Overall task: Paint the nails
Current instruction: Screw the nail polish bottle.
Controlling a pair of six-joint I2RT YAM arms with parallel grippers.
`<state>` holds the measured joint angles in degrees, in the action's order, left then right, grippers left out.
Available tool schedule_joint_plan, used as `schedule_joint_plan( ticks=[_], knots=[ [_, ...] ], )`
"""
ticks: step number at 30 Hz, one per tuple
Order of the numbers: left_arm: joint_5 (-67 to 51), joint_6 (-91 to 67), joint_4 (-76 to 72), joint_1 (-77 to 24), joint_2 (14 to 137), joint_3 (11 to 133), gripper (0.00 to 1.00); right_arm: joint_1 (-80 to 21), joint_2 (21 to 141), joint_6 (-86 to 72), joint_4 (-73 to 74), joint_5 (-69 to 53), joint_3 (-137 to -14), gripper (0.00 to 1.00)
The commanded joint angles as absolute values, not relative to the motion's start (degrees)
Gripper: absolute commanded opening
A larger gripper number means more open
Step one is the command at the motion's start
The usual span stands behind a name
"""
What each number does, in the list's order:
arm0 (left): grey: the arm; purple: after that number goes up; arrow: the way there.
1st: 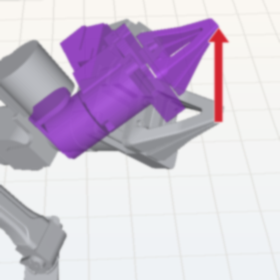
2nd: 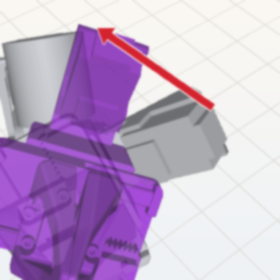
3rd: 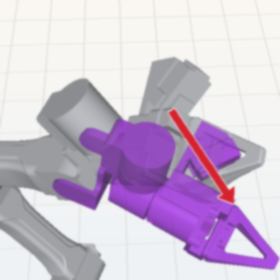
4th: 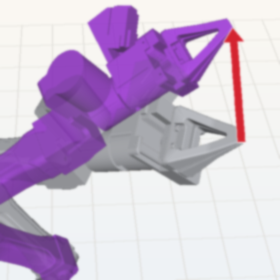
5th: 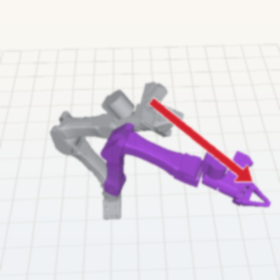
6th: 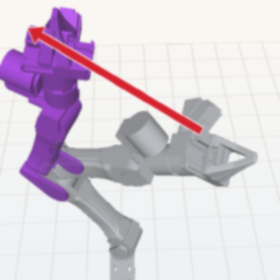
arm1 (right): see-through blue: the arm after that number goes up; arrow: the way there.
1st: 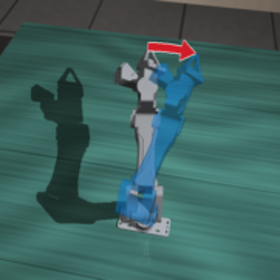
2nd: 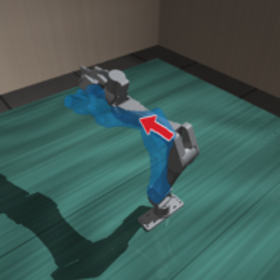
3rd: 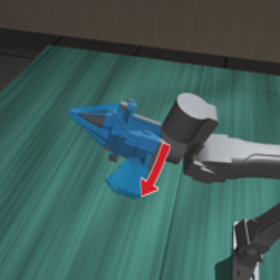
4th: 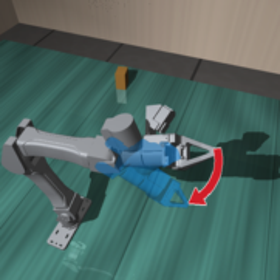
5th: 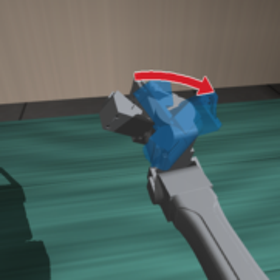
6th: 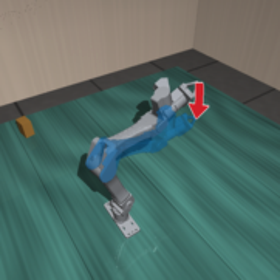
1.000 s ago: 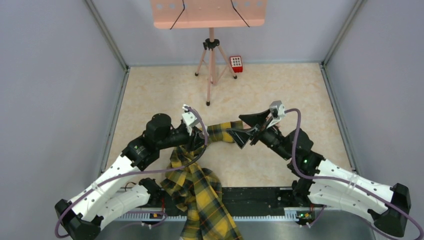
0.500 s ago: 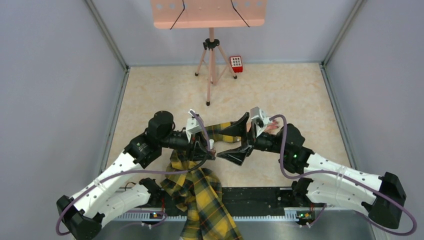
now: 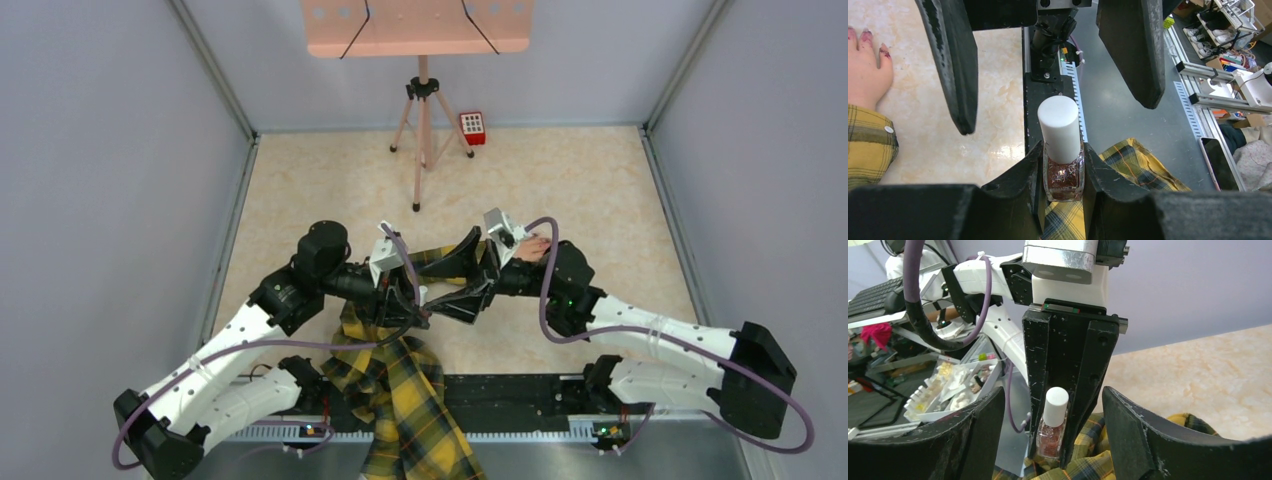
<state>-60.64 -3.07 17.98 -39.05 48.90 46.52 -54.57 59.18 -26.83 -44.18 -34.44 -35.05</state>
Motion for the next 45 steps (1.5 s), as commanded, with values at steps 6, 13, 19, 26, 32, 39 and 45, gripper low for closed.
schedule_joint_plan(
  ticks=[6,13,19,26,32,39,45],
  knots=[
    [-60.8,-2.4,15.9,-39.0,48.8,49.0,0.0,-54.2,62.3,-31.2,-51.7,-40.4,-39.2,0.56],
    [-60.4,-2.1,16.3,-39.0,48.7,49.1,0.0,-54.2,63.6,-31.5,-49.9,-40.9,-39.6,0.53],
    [-59.8,-1.9,16.4,-38.9,48.6,49.1,0.0,-54.2,64.8,-32.2,-49.3,-42.1,-40.7,0.41],
    [-58.1,-1.4,16.9,-39.0,48.5,49.3,0.0,-54.2,65.4,-32.8,-48.9,-42.8,-40.4,0.1],
    [-51.0,-0.7,17.6,-38.9,47.6,49.4,0.0,-54.5,65.1,-30.2,-45.0,-40.7,-39.4,0.0],
    [-35.3,-1.4,17.9,-38.8,47.2,49.4,0.0,-58.6,65.7,-24.9,-31.3,-26.7,-41.1,0.0],
    [-18.6,-3.7,17.1,-38.7,47.7,48.6,0.0,-62.2,68.3,-27.9,-25.5,-12.2,-41.7,0.0]
  ],
)
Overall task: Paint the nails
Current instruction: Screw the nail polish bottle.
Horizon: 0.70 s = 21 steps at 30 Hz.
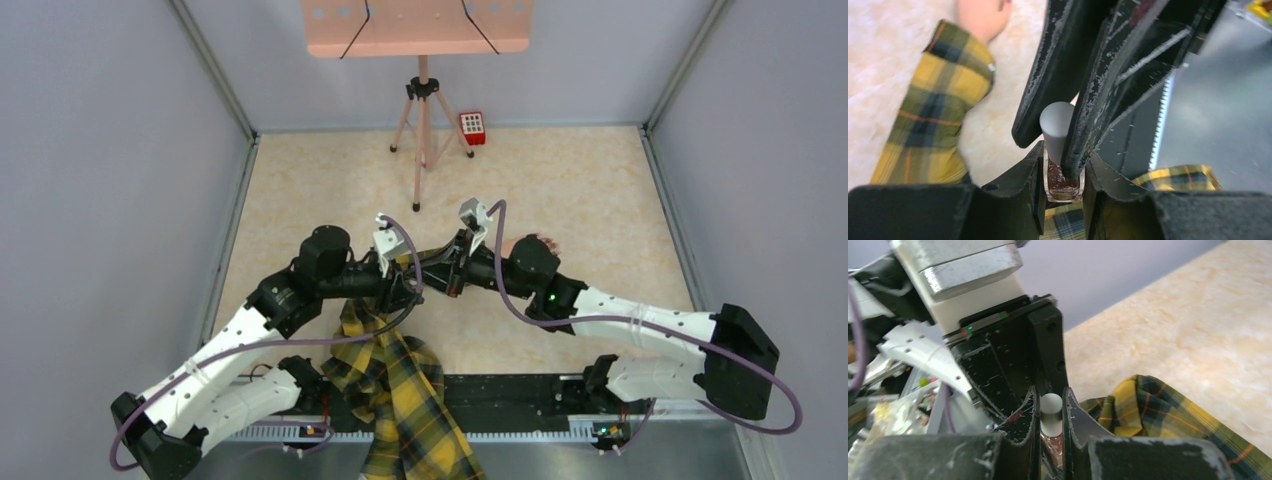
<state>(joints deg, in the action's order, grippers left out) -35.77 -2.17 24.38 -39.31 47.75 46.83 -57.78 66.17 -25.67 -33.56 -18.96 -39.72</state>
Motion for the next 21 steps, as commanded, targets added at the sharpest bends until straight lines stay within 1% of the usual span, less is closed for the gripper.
schedule_joint_plan(
  ticks=[1,4,10,14,21],
  knots=[
    [-15.4,-4.2,17.1,-38.6,48.3,48.8,0.0,-62.6,68.8,-28.8,-24.8,-10.3,-41.8,0.0],
    [-9.2,-4.2,18.6,-38.2,50.1,49.7,0.0,-62.9,69.8,-32.4,-24.2,-5.3,-41.3,0.0],
    [-2.4,-4.8,18.4,-38.2,51.1,49.1,0.0,-65.8,70.8,-35.0,-18.1,5.4,-44.4,0.0],
    [-0.6,-4.9,18.1,-38.1,51.7,48.8,0.0,-68.0,72.1,-35.3,-14.0,11.6,-47.7,0.0],
    [-0.6,-4.0,18.3,-38.2,53.5,48.7,0.0,-70.4,75.5,-37.7,-7.6,18.6,-53.3,0.0]
  ],
)
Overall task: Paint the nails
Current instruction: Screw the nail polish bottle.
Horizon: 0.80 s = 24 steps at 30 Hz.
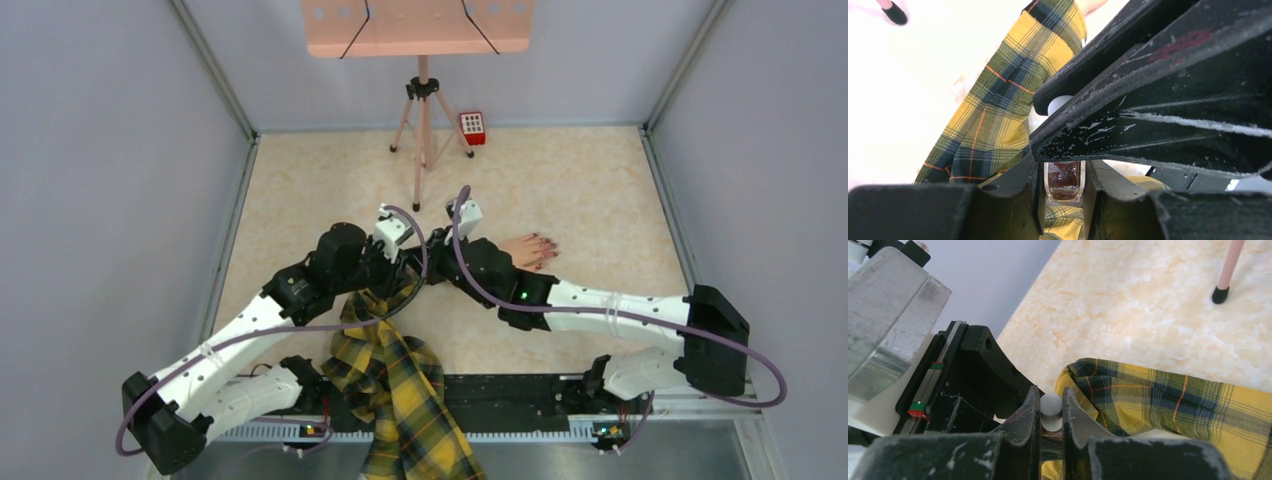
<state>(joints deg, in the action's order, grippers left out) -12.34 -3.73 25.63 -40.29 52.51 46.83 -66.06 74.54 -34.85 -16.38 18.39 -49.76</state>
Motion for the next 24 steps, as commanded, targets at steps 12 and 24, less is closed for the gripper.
schedule_joint_plan(
  ticks=[12,24],
  knots=[
    [-5.8,-2.6,17.8,-38.2,52.3,48.3,0.0,-70.6,72.3,-34.8,-6.8,20.8,-55.1,0.18],
    [-16.9,-2.1,19.1,-38.2,50.3,49.8,0.0,-69.9,58.7,-24.4,-5.6,24.0,-56.3,0.97]
  ],
)
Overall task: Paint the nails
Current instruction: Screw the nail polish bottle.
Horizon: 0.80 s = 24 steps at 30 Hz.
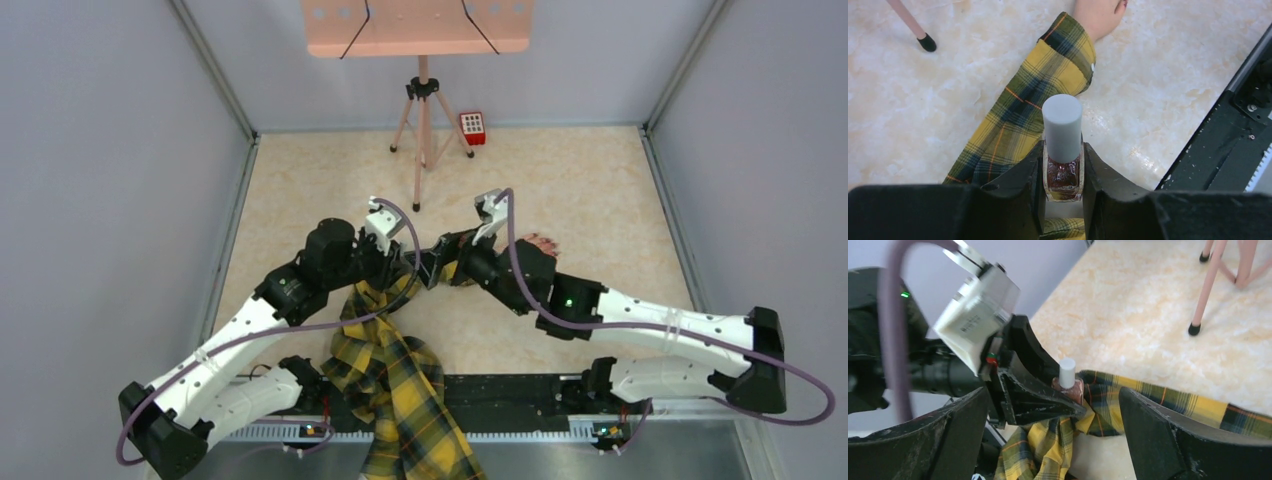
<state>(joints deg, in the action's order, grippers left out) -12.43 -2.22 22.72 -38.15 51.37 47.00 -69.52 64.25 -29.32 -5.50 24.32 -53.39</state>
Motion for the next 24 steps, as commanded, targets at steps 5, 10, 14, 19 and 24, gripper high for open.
schedule_joint_plan(
  ticks=[5,10,14,19,24],
  knots=[
    [-23.2,-2.4,19.6,-38.1,50.0,50.3,0.0,-65.7,51.3,-20.1,-8.4,16.1,-52.1,0.99],
    [-33.8,-2.0,18.9,-38.2,49.0,50.5,0.0,-59.9,47.2,-18.1,-9.2,8.2,-48.2,0.99],
    [-45.7,-2.5,16.8,-38.2,48.0,50.0,0.0,-56.3,46.3,-15.8,-13.8,-1.4,-43.7,0.99],
    [-56.7,-3.1,15.9,-38.1,47.8,50.1,0.0,-54.3,46.7,-15.6,-24.4,-14.4,-38.8,0.92],
    [-62.9,-3.5,15.7,-38.2,47.5,50.1,0.0,-54.1,48.8,-17.0,-31.8,-23.4,-38.0,0.86]
  ],
)
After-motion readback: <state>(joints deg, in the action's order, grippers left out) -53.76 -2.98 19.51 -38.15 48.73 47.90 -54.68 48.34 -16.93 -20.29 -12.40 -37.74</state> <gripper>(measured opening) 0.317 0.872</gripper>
